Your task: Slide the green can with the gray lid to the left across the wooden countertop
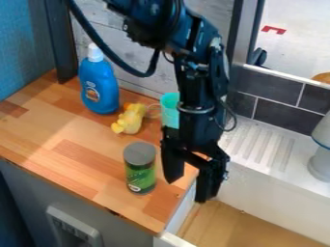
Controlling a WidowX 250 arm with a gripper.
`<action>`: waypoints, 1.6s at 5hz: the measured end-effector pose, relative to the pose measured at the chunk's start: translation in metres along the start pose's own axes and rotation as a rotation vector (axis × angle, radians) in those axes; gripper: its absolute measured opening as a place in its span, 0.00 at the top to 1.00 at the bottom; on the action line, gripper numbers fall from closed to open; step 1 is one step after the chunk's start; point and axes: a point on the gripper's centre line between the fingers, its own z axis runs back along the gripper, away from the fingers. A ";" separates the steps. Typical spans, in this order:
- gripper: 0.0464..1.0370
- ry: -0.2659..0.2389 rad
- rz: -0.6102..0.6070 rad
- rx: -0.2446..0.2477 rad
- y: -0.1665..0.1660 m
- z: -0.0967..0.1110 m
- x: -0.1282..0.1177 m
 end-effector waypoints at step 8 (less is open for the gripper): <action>0.04 0.094 0.443 0.109 0.139 0.032 -0.075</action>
